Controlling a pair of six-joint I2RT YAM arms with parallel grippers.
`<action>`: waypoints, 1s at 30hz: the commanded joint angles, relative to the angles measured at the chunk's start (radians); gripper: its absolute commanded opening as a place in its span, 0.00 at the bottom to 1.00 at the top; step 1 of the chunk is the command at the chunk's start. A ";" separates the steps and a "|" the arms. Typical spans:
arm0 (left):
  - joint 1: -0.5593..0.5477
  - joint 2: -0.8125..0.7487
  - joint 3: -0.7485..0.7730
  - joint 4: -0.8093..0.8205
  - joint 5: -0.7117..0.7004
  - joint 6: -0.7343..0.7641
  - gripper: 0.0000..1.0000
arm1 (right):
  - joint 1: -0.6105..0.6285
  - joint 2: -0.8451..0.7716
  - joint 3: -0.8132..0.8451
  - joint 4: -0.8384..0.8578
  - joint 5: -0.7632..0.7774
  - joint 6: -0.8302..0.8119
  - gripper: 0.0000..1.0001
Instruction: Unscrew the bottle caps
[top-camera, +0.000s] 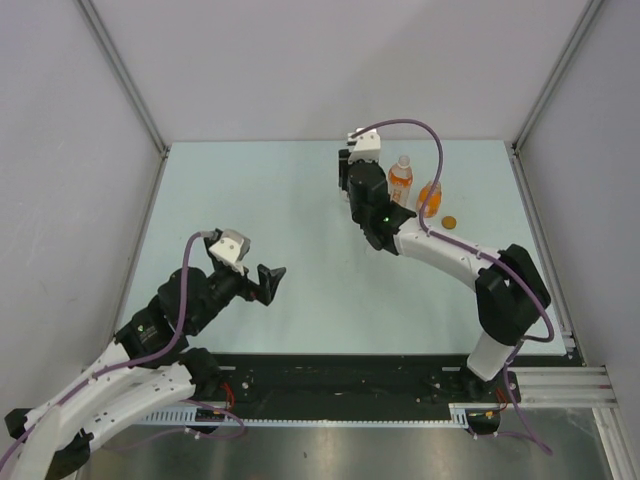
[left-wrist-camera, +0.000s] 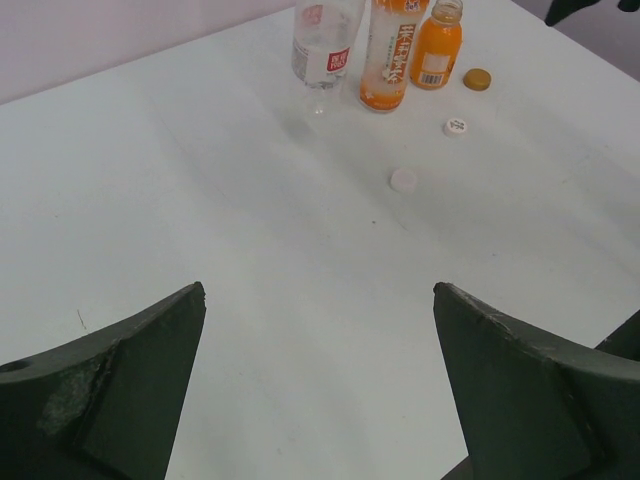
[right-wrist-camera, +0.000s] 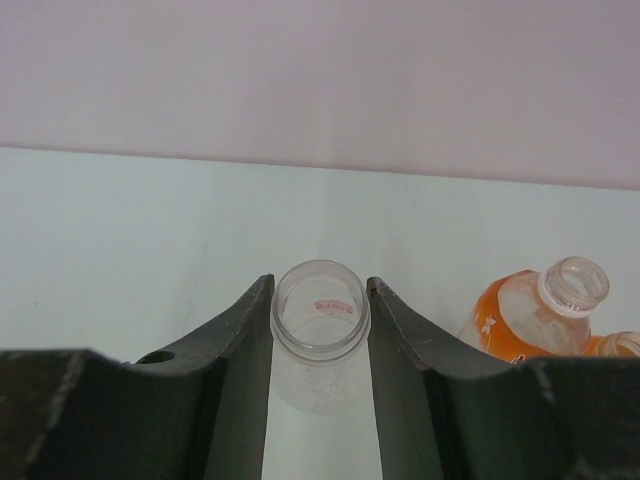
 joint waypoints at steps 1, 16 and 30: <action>0.006 -0.005 -0.002 0.016 0.021 -0.018 1.00 | -0.028 0.050 0.083 0.034 0.001 0.062 0.00; 0.006 -0.008 -0.013 0.013 0.019 -0.010 1.00 | -0.084 0.186 0.114 -0.001 -0.030 0.116 0.00; 0.006 0.009 -0.017 0.024 0.022 -0.005 1.00 | -0.084 0.186 0.114 -0.073 -0.071 0.156 0.18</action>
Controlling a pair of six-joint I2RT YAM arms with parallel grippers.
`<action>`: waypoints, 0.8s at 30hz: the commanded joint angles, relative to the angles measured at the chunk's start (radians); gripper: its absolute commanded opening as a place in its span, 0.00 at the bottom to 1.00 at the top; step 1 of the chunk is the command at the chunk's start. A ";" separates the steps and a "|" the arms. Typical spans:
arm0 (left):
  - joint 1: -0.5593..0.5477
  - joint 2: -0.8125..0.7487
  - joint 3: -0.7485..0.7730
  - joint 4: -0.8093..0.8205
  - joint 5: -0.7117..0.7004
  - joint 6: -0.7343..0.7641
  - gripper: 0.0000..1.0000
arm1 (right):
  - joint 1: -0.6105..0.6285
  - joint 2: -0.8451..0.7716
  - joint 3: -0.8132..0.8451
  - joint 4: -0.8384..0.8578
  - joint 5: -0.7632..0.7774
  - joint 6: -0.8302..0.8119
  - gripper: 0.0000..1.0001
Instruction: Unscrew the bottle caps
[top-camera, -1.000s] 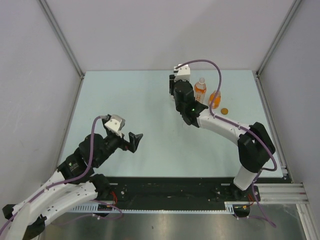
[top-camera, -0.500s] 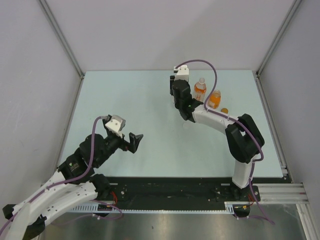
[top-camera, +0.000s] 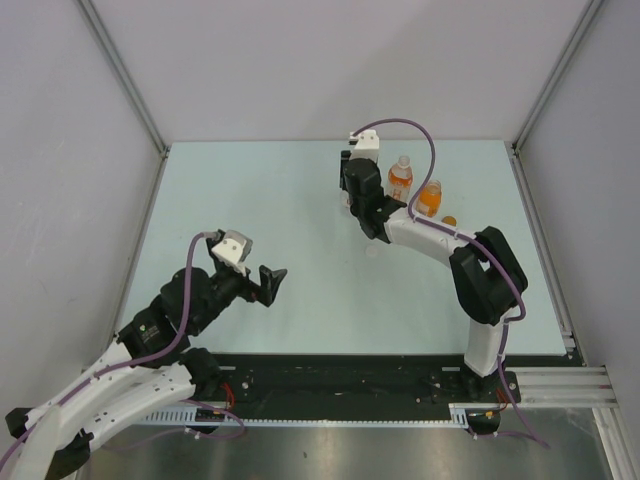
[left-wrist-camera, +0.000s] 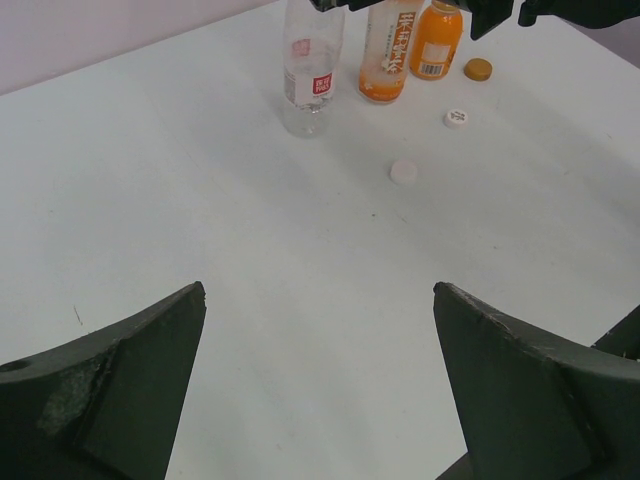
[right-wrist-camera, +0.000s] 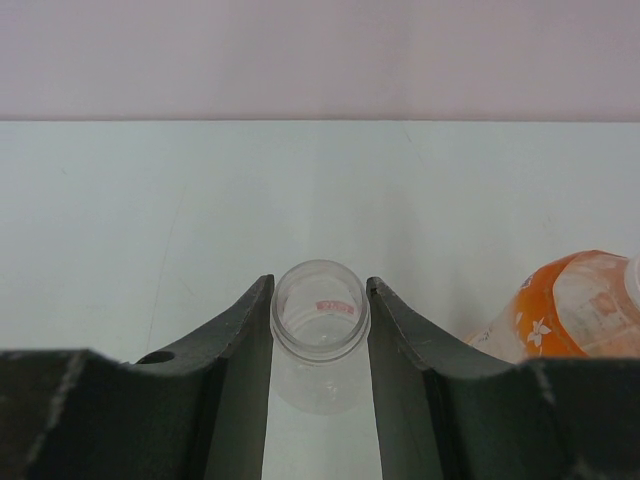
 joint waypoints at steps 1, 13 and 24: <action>0.006 0.007 -0.005 0.023 0.016 -0.002 1.00 | -0.001 0.004 0.035 -0.036 -0.026 0.032 0.27; 0.006 0.015 -0.005 0.026 0.024 -0.008 1.00 | -0.005 -0.005 0.038 -0.059 -0.035 0.036 0.58; 0.006 0.020 -0.005 0.026 0.027 -0.009 1.00 | -0.009 -0.011 0.042 -0.070 -0.036 0.042 0.61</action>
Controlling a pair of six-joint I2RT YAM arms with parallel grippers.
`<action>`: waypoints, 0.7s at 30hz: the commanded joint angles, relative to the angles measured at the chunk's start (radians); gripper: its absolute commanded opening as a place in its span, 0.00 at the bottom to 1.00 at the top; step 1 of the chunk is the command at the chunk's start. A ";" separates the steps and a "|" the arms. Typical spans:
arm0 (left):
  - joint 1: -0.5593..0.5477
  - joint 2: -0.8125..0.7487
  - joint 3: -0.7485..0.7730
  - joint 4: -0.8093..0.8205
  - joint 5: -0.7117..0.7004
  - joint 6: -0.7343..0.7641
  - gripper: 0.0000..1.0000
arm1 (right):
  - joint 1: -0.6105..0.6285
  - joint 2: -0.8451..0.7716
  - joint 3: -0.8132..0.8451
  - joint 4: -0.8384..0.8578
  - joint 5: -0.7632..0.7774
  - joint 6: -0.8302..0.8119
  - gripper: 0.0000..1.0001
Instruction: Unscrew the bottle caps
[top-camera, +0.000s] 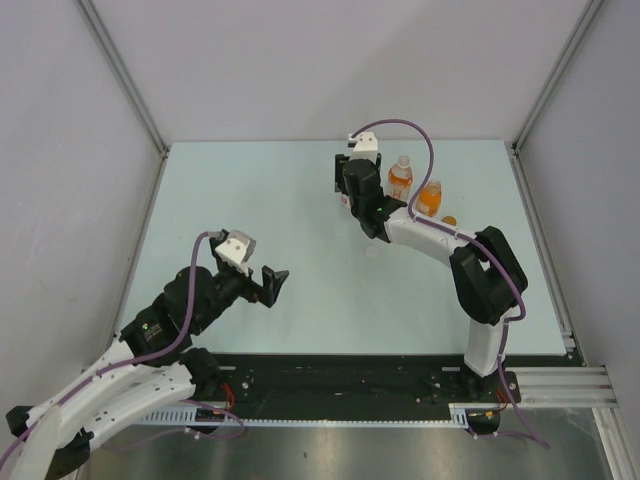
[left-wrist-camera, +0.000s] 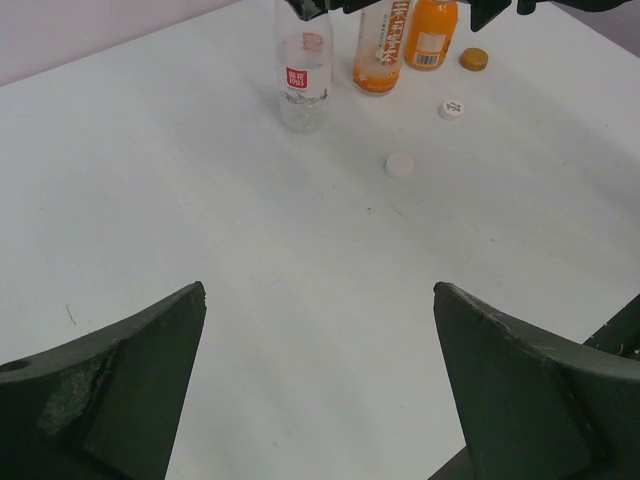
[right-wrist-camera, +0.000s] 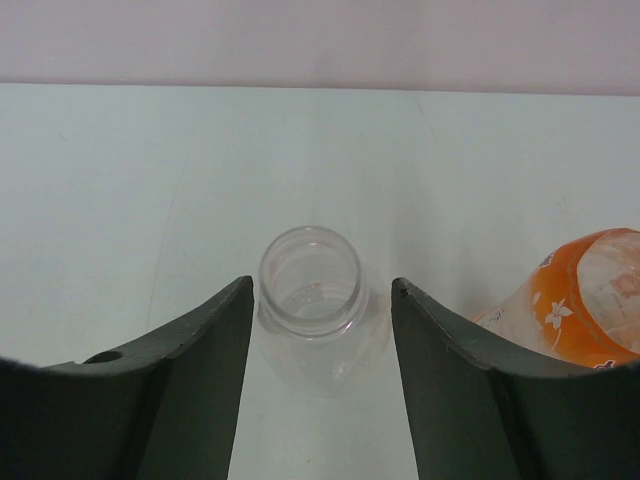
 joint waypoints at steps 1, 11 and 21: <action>0.006 0.007 -0.003 0.024 0.009 -0.011 1.00 | -0.003 -0.013 0.035 0.002 0.002 0.017 0.62; 0.006 0.008 -0.003 0.025 0.012 -0.011 1.00 | -0.006 -0.022 0.035 -0.013 0.005 0.020 0.62; 0.006 0.007 -0.006 0.027 0.011 -0.014 1.00 | 0.000 -0.042 0.034 -0.047 0.012 0.024 0.62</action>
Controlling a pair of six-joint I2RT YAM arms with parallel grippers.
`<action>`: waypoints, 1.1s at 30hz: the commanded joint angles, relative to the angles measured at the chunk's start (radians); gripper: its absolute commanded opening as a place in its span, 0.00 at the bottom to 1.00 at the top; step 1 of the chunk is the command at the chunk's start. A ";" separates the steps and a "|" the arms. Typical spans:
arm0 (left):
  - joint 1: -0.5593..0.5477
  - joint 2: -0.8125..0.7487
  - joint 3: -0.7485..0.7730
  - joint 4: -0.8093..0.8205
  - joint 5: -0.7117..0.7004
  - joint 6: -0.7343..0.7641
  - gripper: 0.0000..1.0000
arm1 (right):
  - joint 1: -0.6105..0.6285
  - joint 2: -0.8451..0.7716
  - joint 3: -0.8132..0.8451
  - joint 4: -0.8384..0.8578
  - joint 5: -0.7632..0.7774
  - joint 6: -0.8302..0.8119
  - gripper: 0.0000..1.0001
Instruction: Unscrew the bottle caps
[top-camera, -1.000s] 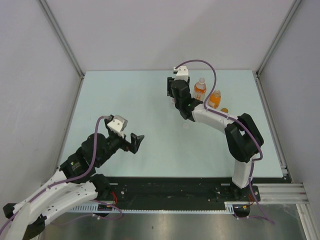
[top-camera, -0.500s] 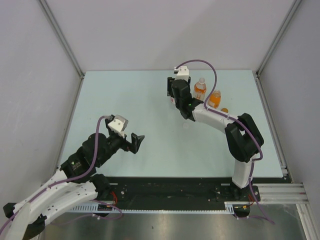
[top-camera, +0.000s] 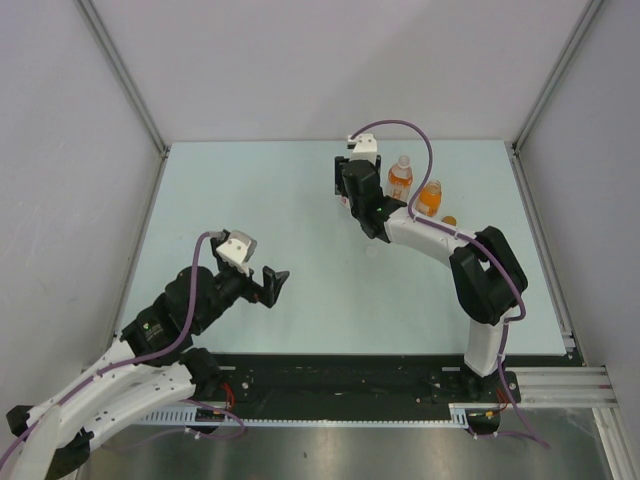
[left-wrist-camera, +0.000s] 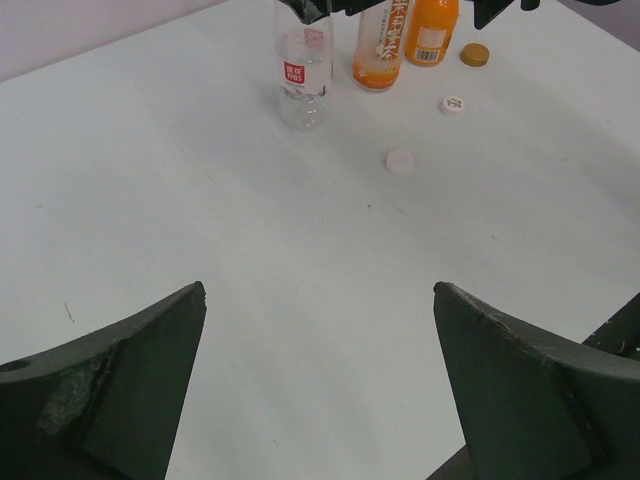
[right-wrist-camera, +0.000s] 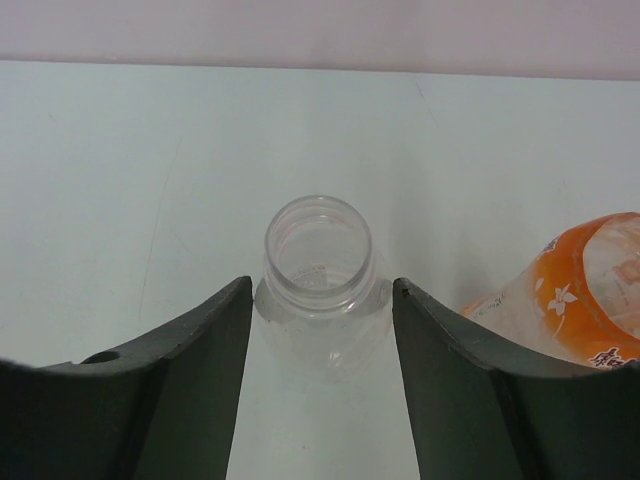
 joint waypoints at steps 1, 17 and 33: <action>0.006 0.002 0.000 0.027 0.011 -0.011 1.00 | 0.005 -0.047 0.032 -0.019 0.021 0.017 0.62; 0.006 0.002 -0.001 0.027 0.013 -0.014 1.00 | 0.063 -0.165 -0.046 -0.073 0.066 0.039 0.62; 0.006 0.068 0.032 0.044 0.046 -0.092 1.00 | 0.502 -0.862 -0.387 -0.409 0.408 0.083 0.63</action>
